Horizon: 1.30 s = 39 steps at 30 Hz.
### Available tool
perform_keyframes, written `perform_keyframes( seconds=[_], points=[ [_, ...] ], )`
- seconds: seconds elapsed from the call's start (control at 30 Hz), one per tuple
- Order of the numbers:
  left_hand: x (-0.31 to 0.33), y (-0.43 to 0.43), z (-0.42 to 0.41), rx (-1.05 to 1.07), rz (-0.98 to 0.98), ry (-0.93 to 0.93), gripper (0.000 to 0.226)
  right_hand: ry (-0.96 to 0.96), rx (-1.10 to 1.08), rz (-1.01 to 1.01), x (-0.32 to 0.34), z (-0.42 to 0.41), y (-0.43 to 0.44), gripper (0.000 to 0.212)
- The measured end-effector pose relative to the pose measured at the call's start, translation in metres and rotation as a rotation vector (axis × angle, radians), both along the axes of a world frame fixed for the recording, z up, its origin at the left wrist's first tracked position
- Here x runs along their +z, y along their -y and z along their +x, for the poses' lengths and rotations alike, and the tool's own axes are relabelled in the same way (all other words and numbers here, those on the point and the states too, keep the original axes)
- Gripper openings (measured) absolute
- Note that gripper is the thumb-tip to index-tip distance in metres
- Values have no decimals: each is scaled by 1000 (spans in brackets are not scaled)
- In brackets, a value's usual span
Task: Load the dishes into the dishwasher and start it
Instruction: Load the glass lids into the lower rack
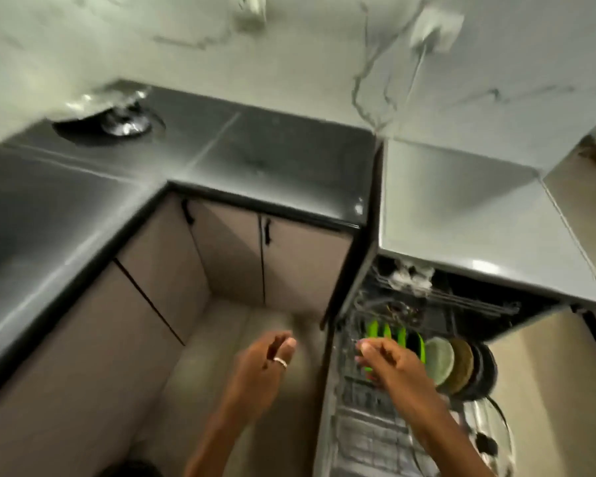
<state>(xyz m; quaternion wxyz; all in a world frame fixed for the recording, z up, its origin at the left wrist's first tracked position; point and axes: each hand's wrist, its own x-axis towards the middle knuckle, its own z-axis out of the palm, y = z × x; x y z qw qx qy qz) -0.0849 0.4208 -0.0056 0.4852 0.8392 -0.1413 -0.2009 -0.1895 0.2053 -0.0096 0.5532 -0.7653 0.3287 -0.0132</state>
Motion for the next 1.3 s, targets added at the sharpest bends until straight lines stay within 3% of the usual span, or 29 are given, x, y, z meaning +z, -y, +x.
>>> perform_keyframes(
  seconds=[0.07,0.23,0.4,0.6,0.8,1.03,1.3],
  points=[
    [25,-29,19,11,-2,62,8,45,8,50,23,24,-26,14],
    [78,-77,67,34,3,153,21,155,45,143,82,89,-87,16],
    [103,-97,115,78,-52,181,22,202,138,110,115,156,-120,17],
    [106,-116,193,121,-21,173,22,271,216,119,123,253,-132,18],
    [109,-112,307,235,-110,206,19,301,249,122,128,371,-122,17],
    [107,-99,413,310,-292,88,22,258,350,38,136,494,-105,19],
    [59,-138,520,406,-257,-24,15,179,424,42,111,610,-146,17]
  ],
)
